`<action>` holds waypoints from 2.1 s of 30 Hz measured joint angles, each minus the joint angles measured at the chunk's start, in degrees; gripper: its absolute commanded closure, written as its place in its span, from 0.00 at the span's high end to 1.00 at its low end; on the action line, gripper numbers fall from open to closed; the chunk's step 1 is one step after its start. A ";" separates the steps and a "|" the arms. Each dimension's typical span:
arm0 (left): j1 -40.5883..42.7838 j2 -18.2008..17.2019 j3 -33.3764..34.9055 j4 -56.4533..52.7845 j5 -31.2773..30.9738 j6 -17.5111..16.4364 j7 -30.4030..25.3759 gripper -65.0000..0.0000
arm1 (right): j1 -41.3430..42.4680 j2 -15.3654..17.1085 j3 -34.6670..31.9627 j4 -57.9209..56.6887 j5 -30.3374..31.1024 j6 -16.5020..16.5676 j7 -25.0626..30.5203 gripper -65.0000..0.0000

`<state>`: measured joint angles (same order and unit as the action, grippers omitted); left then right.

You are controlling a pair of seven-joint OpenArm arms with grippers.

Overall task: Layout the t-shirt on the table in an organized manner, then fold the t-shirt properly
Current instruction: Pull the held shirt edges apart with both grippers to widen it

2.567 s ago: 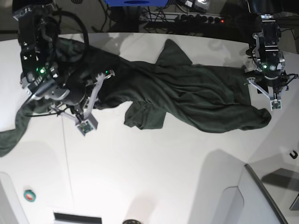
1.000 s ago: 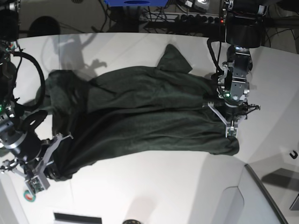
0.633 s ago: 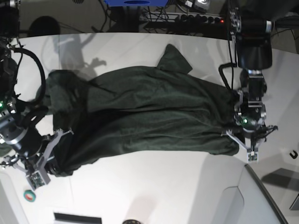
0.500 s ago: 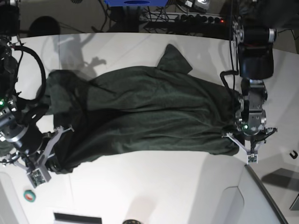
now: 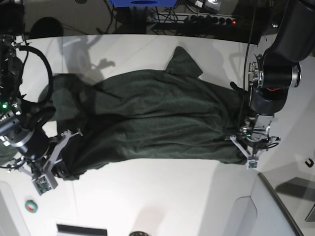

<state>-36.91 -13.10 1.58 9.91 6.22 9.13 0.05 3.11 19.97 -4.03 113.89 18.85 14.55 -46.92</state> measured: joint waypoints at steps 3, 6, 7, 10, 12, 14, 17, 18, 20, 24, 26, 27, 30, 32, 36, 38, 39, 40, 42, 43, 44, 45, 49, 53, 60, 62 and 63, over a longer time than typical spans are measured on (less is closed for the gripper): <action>-0.22 0.11 2.71 -0.83 0.00 0.09 -0.48 0.25 | 0.00 -0.11 0.02 0.00 -0.39 0.00 0.00 0.00; 0.72 0.55 3.58 -0.68 0.94 0.04 -0.74 0.00 | 0.00 -0.13 0.02 0.00 -0.59 0.00 0.00 0.00; 1.60 0.61 3.74 -0.50 0.96 0.15 -1.79 0.00 | 0.00 -0.13 0.02 0.00 -0.63 0.00 0.00 0.00; 3.39 0.20 3.54 -0.02 1.07 1.38 -4.04 0.00 | 0.00 -0.13 0.20 0.00 -0.59 0.00 0.00 0.00; 4.63 -0.68 3.32 1.60 0.85 1.07 -3.45 0.00 | 0.00 -0.13 0.17 0.00 -0.66 0.00 0.02 0.00; 7.63 -1.73 3.32 5.49 0.68 1.31 -2.86 0.00 | -0.02 -0.13 0.17 0.00 -0.68 0.00 0.00 0.00; 14.45 -4.11 3.28 15.93 0.92 1.66 3.19 0.00 | -0.04 -0.15 0.22 0.00 -0.48 0.00 0.00 0.00; 16.87 -4.92 3.23 20.37 0.87 1.57 6.97 0.00 | -0.07 -0.11 0.31 0.00 -0.52 0.00 0.00 0.00; 23.19 -6.29 2.82 29.31 0.85 1.38 10.75 0.00 | -0.15 0.07 0.42 0.00 -0.79 0.00 0.00 0.00; 34.45 -5.62 -7.10 45.88 -0.31 -0.33 19.06 0.00 | 0.00 0.04 0.33 0.00 -0.68 0.00 0.02 0.00; 37.22 -3.74 -12.98 53.96 -1.09 0.31 23.98 0.00 | -0.09 0.02 0.28 0.00 -0.87 0.00 -0.04 0.00; 37.75 -2.97 -14.71 58.31 -2.82 0.68 25.38 0.00 | -0.02 -0.04 0.13 0.00 -0.63 0.00 0.00 0.00; 36.46 -2.51 -13.66 68.06 -5.86 0.07 26.53 0.00 | 0.02 -0.13 0.02 0.00 -0.50 0.00 0.00 0.00; 35.30 -2.47 -10.27 69.85 -7.50 -0.07 25.92 0.00 | 0.02 -0.11 0.02 0.00 -0.59 0.00 0.04 0.00; 32.13 -2.27 -1.92 61.42 -10.27 -0.09 27.63 0.00 | -0.02 -0.13 0.02 0.00 -0.55 0.00 0.00 0.00; 29.27 -1.84 2.36 54.55 -10.82 -0.09 27.39 0.00 | 0.04 -0.13 0.02 0.00 -0.52 0.00 -0.02 0.00; 28.04 -1.09 3.54 51.69 -10.69 -0.07 26.95 0.00 | 0.02 -0.13 0.02 0.00 -0.57 0.00 0.02 0.00; 27.26 -0.28 3.85 49.42 -10.43 -0.20 26.80 0.00 | -0.17 -0.13 0.02 0.00 -0.57 0.00 0.02 0.00; 26.95 0.48 3.87 47.60 -9.92 -0.11 25.99 0.00 | -0.81 -0.13 0.07 0.00 -0.61 0.00 0.02 0.00; 27.19 0.28 3.87 47.60 -9.92 -0.09 25.99 0.00 | -1.14 -0.11 0.07 0.00 -0.61 0.00 0.04 0.00; 27.76 -0.02 3.85 47.93 -9.66 -0.04 25.88 0.00 | -1.29 -0.13 0.09 0.00 -0.66 0.00 -0.04 0.00; 28.89 -0.37 3.78 49.05 -9.68 0.09 25.73 0.00 | -1.29 -0.13 0.09 0.00 -0.66 0.00 -0.24 0.00; 37.05 -1.92 3.74 55.71 -9.14 0.96 23.98 0.00 | -1.66 -0.09 0.39 0.02 -0.55 0.00 0.35 0.00; 43.47 -3.30 2.60 61.55 -9.25 1.05 24.65 0.00 | -1.88 -0.02 0.44 0.00 -0.61 0.00 0.02 0.00; 46.77 -3.52 -9.46 75.91 -10.16 0.02 32.98 0.00 | -1.73 -0.11 0.44 0.00 -0.31 0.00 0.20 0.00; 43.10 -3.96 -11.76 76.15 -9.60 0.11 32.68 0.00 | -1.73 -0.11 0.44 0.00 -0.39 0.00 0.20 0.00; 41.22 -4.46 -12.07 74.93 -9.75 0.02 32.28 0.00 | -1.73 -0.11 0.44 0.00 -0.39 0.00 0.20 0.00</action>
<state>4.32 -17.56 -10.48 84.84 -3.53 9.15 32.34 1.39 19.86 -3.60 113.89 18.46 14.55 -46.72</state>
